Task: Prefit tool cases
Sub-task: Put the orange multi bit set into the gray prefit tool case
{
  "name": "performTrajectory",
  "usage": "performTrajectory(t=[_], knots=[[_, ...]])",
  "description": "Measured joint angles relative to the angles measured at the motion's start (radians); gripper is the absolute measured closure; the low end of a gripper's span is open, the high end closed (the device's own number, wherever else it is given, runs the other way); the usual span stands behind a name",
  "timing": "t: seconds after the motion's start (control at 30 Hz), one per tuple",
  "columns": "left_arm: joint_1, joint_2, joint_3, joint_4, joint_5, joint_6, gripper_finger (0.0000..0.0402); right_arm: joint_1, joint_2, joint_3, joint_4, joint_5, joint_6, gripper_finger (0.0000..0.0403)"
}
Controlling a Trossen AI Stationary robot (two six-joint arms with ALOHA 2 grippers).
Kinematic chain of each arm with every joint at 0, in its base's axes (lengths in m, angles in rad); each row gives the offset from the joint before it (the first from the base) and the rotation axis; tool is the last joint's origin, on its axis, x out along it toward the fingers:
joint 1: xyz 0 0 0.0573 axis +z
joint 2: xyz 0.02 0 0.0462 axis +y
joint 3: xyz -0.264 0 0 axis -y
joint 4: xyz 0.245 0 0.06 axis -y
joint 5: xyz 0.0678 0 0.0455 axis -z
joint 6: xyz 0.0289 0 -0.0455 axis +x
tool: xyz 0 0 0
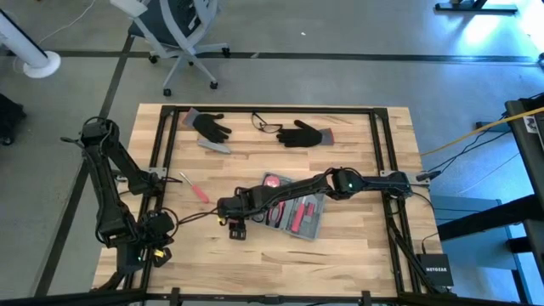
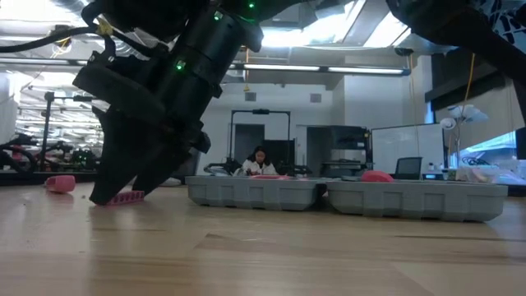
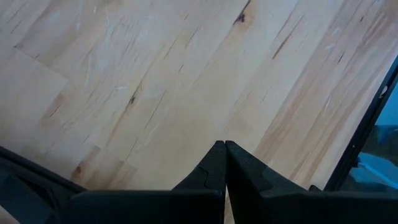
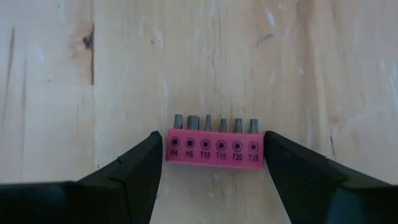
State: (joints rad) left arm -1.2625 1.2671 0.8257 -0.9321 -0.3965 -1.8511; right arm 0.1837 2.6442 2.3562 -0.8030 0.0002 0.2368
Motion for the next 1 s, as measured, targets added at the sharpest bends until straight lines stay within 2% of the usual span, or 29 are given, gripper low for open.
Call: performTrajectory(t=[0.3,0.6,0.87,1.0], knots=[[0.000,0.000,0.000,0.001,0.000,0.000,0.0401,0.000,0.006,0.001,0.005,0.000,0.027,0.0141],[0.000,0.000,0.000,0.001,0.000,-0.001,0.0401,-0.001,0.005,0.003,0.009,0.013,0.034,0.0238],[0.000,0.000,0.000,0.001,0.000,-0.001,0.0401,-0.001,0.005,0.002,0.009,0.009,0.031,0.0253],[0.000,0.000,-0.001,0.001,0.000,-0.001,0.0402,-0.001,0.006,0.001,0.011,0.018,0.029,0.0241]])
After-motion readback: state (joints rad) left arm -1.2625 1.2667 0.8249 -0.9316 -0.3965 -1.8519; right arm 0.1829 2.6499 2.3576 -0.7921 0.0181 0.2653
